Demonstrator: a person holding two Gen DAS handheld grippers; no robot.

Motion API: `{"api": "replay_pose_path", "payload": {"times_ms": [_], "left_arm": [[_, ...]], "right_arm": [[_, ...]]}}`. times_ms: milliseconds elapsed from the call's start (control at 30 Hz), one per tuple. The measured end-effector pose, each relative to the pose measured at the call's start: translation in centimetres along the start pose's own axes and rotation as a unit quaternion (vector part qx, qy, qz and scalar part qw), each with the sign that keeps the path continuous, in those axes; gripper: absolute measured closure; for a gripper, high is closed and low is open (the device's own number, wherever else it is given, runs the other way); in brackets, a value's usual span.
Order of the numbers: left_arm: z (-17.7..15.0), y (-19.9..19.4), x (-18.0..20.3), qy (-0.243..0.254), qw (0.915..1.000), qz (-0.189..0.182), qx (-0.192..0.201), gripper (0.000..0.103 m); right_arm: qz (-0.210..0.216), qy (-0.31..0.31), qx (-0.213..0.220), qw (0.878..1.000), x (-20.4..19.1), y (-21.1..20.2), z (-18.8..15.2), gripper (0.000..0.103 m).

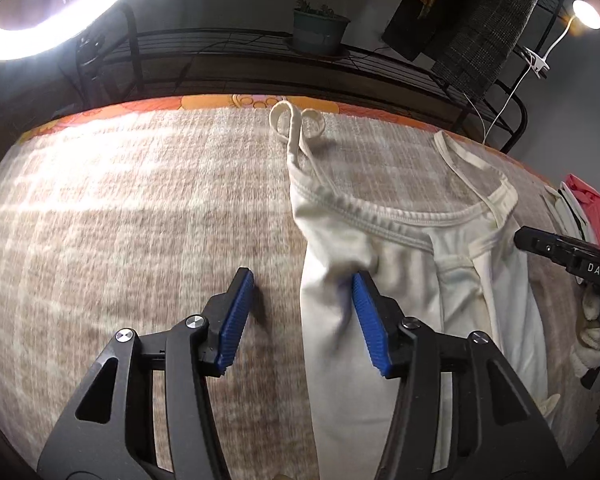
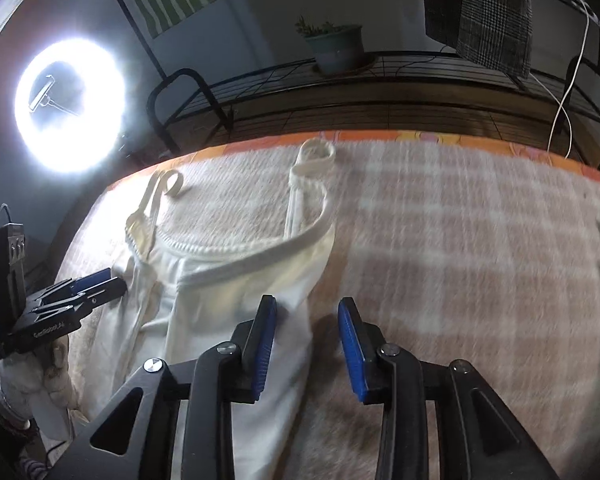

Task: Fold small clothes
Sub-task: 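Grasp a strap with the left tool while the right tool grasps the neckline, lift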

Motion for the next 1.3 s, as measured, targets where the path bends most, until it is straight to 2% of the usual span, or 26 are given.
{"api": "replay_pose_path", "payload": {"times_ms": [100, 367, 433, 467, 500, 533, 567, 600, 667, 867, 1000, 1300], "left_arm": [[1.1, 0.7, 0.4, 0.011, 0.9999, 0.0, 0.005, 0.044], [3.9, 2.6, 0.4, -0.011, 0.9998, -0.007, 0.012, 0.044], [4.2, 2.8, 0.6, -0.003, 0.9998, 0.002, 0.018, 0.055], [4.4, 3.0, 0.8, 0.002, 0.9997, 0.008, 0.021, 0.071], [4.5, 3.1, 1.0, 0.004, 0.9998, 0.005, 0.021, 0.087], [4.6, 3.1, 1.2, 0.003, 0.9998, -0.001, 0.018, 0.095], [4.7, 3.2, 1.3, 0.001, 0.9999, -0.002, 0.015, 0.098], [4.7, 3.2, 1.3, -0.002, 0.9999, -0.004, 0.014, 0.098], [4.9, 3.0, 1.2, -0.014, 0.9997, -0.01, 0.014, 0.099], [5.3, 0.2, 0.4, -0.039, 0.9983, -0.032, 0.029, 0.1], [5.0, -2.5, 0.0, -0.035, 0.9977, -0.033, 0.048, 0.1], [2.7, -9.6, 0.1, -0.017, 0.9958, -0.037, 0.082, 0.1]], "right_arm": [[-0.029, -0.014, -0.001, 0.999, 0.9, 0.0, 0.9, 0.069], [-0.007, -0.021, -0.013, 1.0, 0.8, 1.8, 2.0, 0.067], [0.003, -0.016, -0.008, 1.0, 0.8, 2.2, 2.5, 0.068], [0.006, -0.013, -0.006, 1.0, 0.8, 2.3, 2.5, 0.073], [0.007, -0.012, -0.005, 1.0, 0.8, 2.3, 2.6, 0.08], [0.011, -0.012, -0.006, 1.0, 0.7, 2.5, 2.6, 0.084], [0.017, -0.012, -0.007, 1.0, 0.5, 2.6, 2.7, 0.095], [0.023, -0.01, -0.01, 1.0, 0.4, 2.8, 2.7, 0.1], [0.02, -0.01, -0.005, 1.0, 0.3, 2.5, 2.7, 0.103], [0.031, -0.005, 0.026, 0.999, -0.6, 0.1, 3.1, 0.103], [0.039, -0.008, 0.048, 0.998, -1.9, -2.3, 3.4, 0.103], [0.038, -0.028, 0.064, 0.997, -6.2, -7.2, 1.9, 0.103]]}}
Point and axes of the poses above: each gripper's, at about its wrist camera, not at the fingertips, and y roughly the way its jaws point, x to its right, z to its top, the point moved 10 cm from there along y, roughly the way its jaws point, and after that the axes turned 15 degrees about z, right-handed, at the moved point
